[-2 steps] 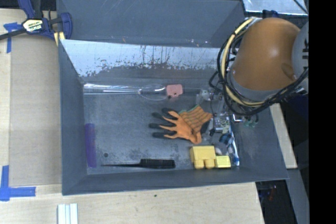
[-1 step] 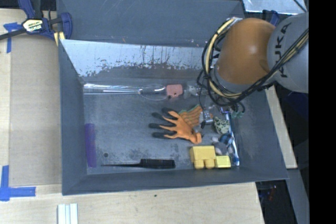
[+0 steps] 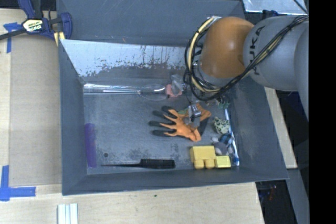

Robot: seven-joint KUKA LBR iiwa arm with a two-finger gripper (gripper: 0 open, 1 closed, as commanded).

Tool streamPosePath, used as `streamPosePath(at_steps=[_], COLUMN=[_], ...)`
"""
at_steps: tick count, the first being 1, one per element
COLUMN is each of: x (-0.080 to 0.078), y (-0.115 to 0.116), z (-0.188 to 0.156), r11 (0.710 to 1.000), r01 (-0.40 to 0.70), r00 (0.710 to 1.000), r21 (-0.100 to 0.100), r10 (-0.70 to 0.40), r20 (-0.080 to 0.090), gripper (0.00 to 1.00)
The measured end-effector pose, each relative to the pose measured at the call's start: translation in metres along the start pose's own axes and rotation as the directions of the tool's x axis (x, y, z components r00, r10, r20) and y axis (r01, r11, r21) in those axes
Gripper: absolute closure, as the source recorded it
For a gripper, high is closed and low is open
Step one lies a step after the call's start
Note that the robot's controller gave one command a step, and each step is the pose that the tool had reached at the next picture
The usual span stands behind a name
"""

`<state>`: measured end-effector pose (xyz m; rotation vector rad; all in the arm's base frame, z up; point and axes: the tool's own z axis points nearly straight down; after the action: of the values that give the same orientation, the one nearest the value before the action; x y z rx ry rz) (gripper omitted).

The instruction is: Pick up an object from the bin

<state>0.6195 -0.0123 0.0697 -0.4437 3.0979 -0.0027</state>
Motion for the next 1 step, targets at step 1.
streamPosePath(at_steps=[1], x=[0.0114], y=[-0.0101], z=[-0.0029], r11=[0.989], r01=[-0.148], r00=[0.989], r21=[0.001], r10=[0.148], r20=[0.005], gripper=[0.00])
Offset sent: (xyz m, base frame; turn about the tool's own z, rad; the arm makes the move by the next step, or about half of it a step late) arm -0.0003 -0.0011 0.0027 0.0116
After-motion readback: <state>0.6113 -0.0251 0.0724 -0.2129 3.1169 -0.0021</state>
